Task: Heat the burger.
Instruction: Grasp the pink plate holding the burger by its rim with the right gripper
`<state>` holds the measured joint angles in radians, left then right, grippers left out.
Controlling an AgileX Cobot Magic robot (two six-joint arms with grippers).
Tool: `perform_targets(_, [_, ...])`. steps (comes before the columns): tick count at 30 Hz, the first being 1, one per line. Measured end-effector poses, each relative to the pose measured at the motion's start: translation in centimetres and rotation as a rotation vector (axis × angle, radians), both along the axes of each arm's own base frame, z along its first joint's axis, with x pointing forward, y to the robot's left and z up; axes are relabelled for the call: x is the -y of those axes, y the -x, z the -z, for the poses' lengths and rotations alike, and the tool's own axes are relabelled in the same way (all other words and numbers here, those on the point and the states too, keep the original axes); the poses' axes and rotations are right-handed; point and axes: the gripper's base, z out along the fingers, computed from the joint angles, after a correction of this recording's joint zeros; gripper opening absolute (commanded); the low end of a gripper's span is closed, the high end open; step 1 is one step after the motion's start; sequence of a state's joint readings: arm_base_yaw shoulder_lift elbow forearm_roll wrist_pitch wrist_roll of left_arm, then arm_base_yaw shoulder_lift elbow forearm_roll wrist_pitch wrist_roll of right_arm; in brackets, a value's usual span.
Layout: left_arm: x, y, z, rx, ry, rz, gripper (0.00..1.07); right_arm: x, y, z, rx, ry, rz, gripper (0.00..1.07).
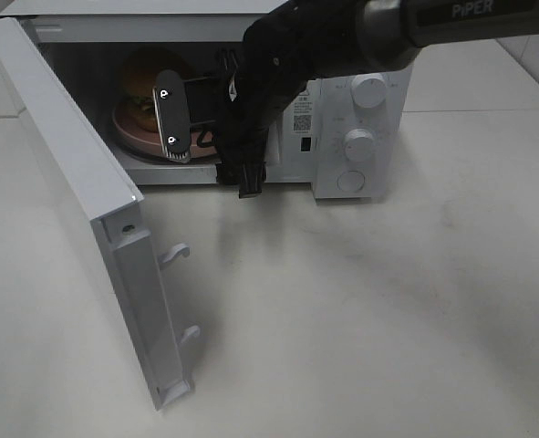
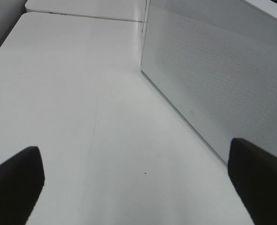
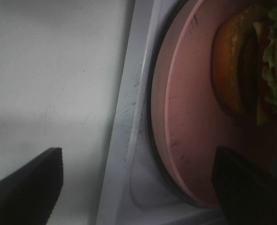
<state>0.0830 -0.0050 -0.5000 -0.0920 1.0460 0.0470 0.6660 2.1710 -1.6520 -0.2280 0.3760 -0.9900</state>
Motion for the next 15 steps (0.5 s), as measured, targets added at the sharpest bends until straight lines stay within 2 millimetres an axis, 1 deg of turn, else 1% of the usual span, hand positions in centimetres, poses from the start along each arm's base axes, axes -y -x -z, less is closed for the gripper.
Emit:
perform_targets(1, [0.0, 0.0, 0.0, 0.0, 0.0, 0.0, 1.02, 0.0, 0.0, 0.0, 0.0, 0.0, 0.0, 0.83])
perform_targets(3, [0.0, 0.0, 0.0, 0.0, 0.0, 0.0, 1.02, -0.6, -0.8, 0.6, -0.005, -0.017, 0.022, 0.82])
perform_targets(4, [0.0, 0.0, 0.0, 0.0, 0.0, 0.0, 1.02, -0.6, -0.8, 0.6, -0.005, -0.017, 0.022, 0.82])
perform_targets(6, [0.0, 0.0, 0.0, 0.0, 0.0, 0.0, 1.02, -1.1, -1.5, 1.0, -0.007, -0.031, 0.04, 0.82])
perform_targets(9, [0.0, 0.0, 0.0, 0.0, 0.0, 0.0, 1.02, -1.3, -1.7, 1.2, -0.008, -0.032, 0.042, 0.82])
perform_targets(11, [0.0, 0.0, 0.0, 0.0, 0.0, 0.0, 1.02, -1.8, -2.4, 1.4, -0.006, -0.041, 0.055, 0.82])
perform_targets(15, [0.0, 0.0, 0.0, 0.0, 0.0, 0.0, 1.02, -2.1, -2.9, 1.7, -0.012, -0.044, 0.07, 0.81])
